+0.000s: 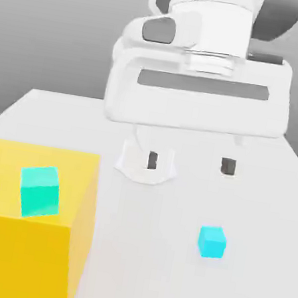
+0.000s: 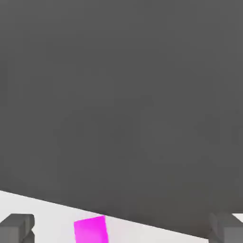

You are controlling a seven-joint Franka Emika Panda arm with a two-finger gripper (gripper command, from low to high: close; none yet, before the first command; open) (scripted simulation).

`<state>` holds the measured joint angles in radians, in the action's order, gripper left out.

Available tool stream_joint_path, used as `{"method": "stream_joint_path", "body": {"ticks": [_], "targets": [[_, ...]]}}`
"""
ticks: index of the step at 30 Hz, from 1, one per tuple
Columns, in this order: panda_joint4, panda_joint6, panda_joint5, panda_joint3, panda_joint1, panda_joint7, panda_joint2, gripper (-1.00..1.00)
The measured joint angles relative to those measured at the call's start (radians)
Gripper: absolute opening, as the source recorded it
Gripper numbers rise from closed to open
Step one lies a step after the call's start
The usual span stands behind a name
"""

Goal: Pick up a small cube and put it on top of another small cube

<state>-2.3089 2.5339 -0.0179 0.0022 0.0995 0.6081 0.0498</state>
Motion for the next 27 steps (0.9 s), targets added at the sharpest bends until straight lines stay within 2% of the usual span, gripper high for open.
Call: {"method": "stream_joint_path", "body": {"ticks": [10,14,15,22,27], "targets": [[-0.004,0.114,0.027,0.015,0.027,-0.067,-0.362,0.0],[0.02,0.214,0.034,0.012,0.032,-0.069,-0.507,0.0],[0.026,0.239,0.035,0.011,0.033,-0.069,-0.54,-1.0],[0.027,0.244,0.036,0.012,0.033,-0.068,-0.546,-1.0],[-0.017,0.134,0.028,0.024,0.032,-0.072,-0.391,-1.0]]}}
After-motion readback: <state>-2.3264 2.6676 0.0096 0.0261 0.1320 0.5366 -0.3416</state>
